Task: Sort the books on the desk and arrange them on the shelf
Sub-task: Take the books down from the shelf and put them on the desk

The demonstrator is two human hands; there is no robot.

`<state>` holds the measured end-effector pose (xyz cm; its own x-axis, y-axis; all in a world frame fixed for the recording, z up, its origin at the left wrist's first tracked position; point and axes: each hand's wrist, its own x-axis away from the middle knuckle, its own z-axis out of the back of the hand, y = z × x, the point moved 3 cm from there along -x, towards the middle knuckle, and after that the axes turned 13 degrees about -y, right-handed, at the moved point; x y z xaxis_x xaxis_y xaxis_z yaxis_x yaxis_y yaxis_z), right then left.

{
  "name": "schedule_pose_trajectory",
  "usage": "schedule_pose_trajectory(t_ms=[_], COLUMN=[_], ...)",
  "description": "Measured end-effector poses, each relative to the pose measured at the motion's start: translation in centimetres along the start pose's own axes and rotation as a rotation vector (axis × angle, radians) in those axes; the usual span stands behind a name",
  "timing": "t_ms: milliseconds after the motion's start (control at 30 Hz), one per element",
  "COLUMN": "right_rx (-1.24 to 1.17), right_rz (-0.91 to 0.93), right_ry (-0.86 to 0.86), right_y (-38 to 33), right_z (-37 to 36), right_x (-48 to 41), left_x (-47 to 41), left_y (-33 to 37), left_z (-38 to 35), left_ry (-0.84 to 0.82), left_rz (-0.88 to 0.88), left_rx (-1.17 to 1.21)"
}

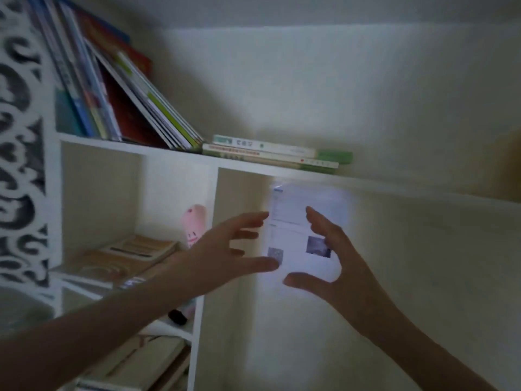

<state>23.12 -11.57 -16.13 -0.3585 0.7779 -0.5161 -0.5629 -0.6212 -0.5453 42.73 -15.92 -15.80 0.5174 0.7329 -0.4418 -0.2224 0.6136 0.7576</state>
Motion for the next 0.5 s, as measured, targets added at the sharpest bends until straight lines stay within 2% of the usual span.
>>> schedule_pose_trajectory(t_ms=[67,233,300,400,500], right_rx=[0.036,0.214,0.307,0.401,0.394], right_rz=[0.105,0.216,0.176,0.023,-0.141], right_ry=[0.015,0.078,0.107,0.091,0.060], right_y=[-3.3,-7.3,-7.2,-5.6,-3.6], right_z=[0.8,3.1,4.3,6.3,8.3], right_x=[-2.1,-7.7,-9.8,-12.1,-13.3], left_x=[-0.1,-1.5,-2.7,-4.7,-6.3], left_y=[2.5,6.1,6.7,7.3,7.1], left_z=[2.9,6.8,7.3,7.7,7.7], left_ry=[0.078,0.188,0.193,0.188,0.172], left_rz=[-0.032,-0.072,-0.071,-0.061,-0.023], left_rx=[-0.036,-0.076,-0.065,-0.061,-0.044])
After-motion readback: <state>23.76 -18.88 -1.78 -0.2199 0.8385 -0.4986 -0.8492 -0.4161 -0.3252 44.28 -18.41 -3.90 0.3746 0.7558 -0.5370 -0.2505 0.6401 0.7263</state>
